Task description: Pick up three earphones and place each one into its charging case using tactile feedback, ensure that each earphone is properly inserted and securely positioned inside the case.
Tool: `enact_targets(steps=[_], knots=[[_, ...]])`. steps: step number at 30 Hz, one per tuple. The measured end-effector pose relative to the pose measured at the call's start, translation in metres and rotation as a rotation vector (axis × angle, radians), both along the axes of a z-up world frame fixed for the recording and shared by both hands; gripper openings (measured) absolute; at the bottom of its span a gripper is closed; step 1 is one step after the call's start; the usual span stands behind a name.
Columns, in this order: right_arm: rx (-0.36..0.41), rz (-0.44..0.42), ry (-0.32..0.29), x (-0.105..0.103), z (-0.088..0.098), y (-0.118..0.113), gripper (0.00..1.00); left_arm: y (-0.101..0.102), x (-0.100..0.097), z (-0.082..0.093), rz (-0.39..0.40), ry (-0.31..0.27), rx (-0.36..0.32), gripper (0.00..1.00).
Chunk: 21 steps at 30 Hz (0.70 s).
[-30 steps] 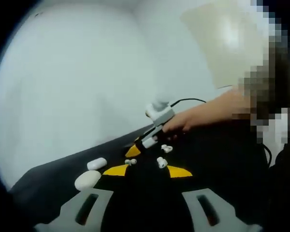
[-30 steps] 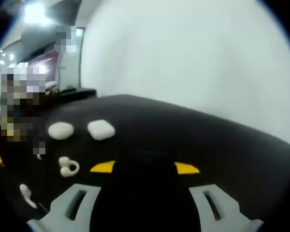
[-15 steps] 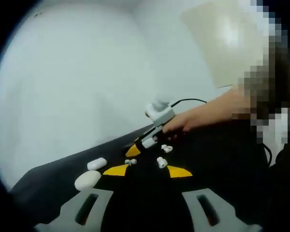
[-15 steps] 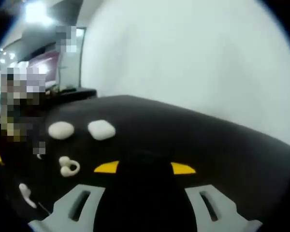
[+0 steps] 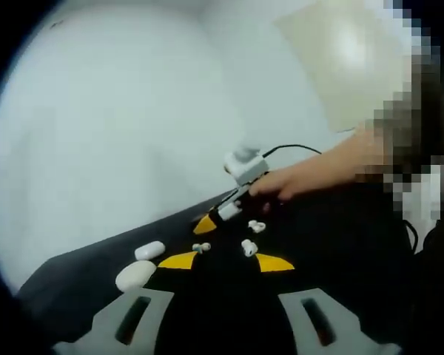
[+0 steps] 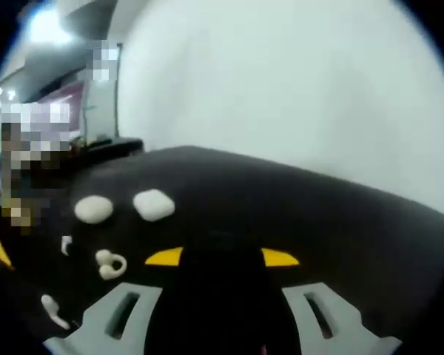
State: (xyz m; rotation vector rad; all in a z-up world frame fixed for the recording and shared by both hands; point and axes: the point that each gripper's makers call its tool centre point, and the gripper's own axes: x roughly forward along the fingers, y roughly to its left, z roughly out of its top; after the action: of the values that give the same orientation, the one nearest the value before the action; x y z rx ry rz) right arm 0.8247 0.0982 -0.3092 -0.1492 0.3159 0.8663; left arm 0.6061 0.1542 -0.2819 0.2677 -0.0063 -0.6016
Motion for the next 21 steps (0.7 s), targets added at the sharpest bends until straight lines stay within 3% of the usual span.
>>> enact_targets(steps=[9, 21], knots=[[-0.049, 0.015, -0.015, -0.006, 0.005, -0.007, 0.38, 0.001, 0.001, -0.001, 0.005, 0.003, 0.007, 0.26], [-0.034, -0.05, -0.003, -0.018, 0.009, -0.054, 0.38, -0.004, -0.004, -0.003, 0.013, 0.011, 0.029, 0.26]])
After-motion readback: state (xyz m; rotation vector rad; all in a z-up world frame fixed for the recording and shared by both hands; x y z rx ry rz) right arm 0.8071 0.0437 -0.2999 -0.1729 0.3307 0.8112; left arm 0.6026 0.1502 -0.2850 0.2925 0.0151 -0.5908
